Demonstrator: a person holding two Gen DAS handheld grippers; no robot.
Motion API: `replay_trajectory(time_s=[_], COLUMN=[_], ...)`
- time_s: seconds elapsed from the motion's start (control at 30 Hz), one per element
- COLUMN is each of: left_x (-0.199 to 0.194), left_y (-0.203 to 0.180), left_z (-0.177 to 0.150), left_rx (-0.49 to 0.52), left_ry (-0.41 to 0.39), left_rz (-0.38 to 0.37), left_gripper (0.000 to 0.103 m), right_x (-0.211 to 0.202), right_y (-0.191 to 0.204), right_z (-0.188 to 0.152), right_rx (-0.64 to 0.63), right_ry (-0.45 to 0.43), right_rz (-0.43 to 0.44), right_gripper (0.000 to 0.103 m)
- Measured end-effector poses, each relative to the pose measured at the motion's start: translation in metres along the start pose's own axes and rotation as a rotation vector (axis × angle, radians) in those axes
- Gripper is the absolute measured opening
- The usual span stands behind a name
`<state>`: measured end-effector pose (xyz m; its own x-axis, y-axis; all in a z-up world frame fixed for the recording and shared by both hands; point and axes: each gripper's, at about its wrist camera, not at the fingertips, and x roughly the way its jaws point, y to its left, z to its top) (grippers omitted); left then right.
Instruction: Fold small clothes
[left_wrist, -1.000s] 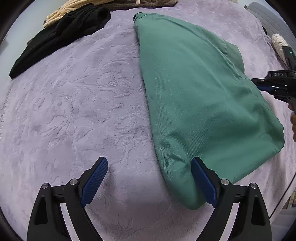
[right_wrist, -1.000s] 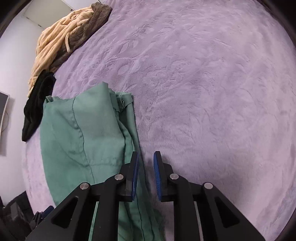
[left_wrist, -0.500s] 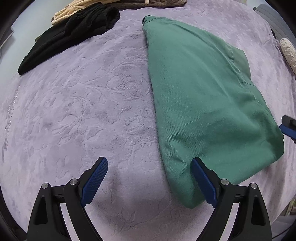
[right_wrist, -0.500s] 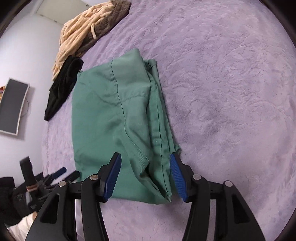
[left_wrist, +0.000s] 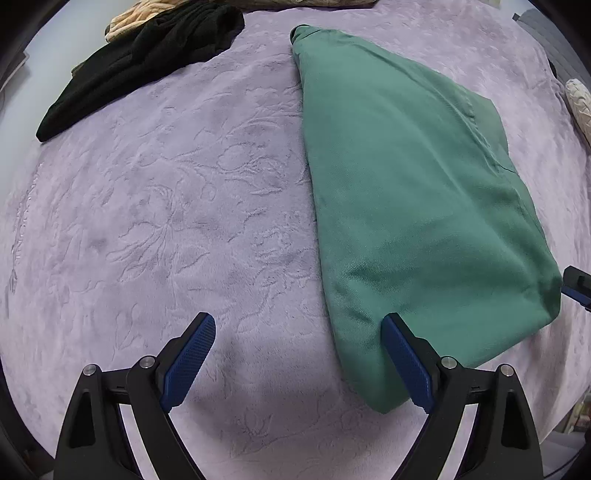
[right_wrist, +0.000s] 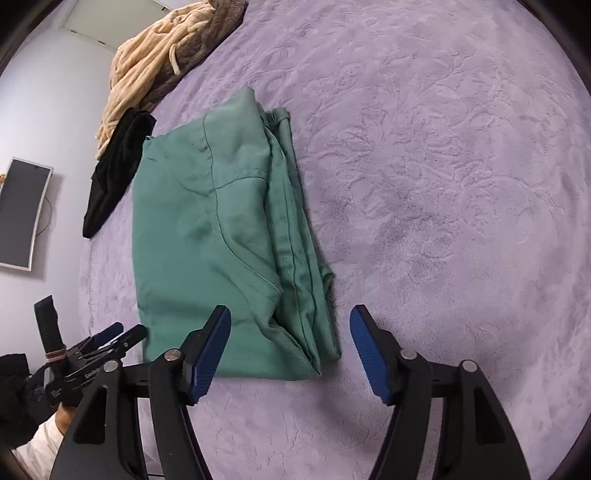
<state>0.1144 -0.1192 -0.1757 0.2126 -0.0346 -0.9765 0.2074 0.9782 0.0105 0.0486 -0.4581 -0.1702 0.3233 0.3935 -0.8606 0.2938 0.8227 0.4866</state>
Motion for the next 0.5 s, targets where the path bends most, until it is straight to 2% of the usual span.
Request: replay_trajectory(time_s=[0.13, 0.27, 0.4, 0.43, 0.47, 0.5], left_x=[0.002, 0.005, 0.006, 0.006, 0.005, 0.005], left_y=[0.000, 0.001, 0.003, 0.006, 0.009, 0.013], left_z=[0.007, 0.013, 0.021, 0.023, 0.026, 0.030], left_rx=[0.003, -0.007, -0.026, -0.037, -0.051, -0.064], left_ry=[0.005, 0.018, 0.000, -0.012, -0.023, -0.039], left_rz=[0.007, 0.014, 0.015, 0.012, 0.004, -0.005], left_gripper=[0.092, 0.092, 0.092, 0.095, 0.103, 0.103], right_x=[0.004, 0.011, 0.015, 0.016, 0.018, 0.019], right_y=[0.003, 0.005, 0.003, 0.002, 0.001, 0.000], right_z=[0.006, 0.009, 0.015, 0.017, 0.019, 0.021], right_rx=[-0.002, -0.007, -0.005, -0.001, 0.004, 0.009], right_ry=[0.014, 0.021, 0.022, 0.022, 0.021, 0.019], right_rz=[0.015, 0.024, 0.030, 0.034, 0.038, 0.044], right_gripper=[0.073, 0.078, 0.078, 0.079, 0.081, 0.081])
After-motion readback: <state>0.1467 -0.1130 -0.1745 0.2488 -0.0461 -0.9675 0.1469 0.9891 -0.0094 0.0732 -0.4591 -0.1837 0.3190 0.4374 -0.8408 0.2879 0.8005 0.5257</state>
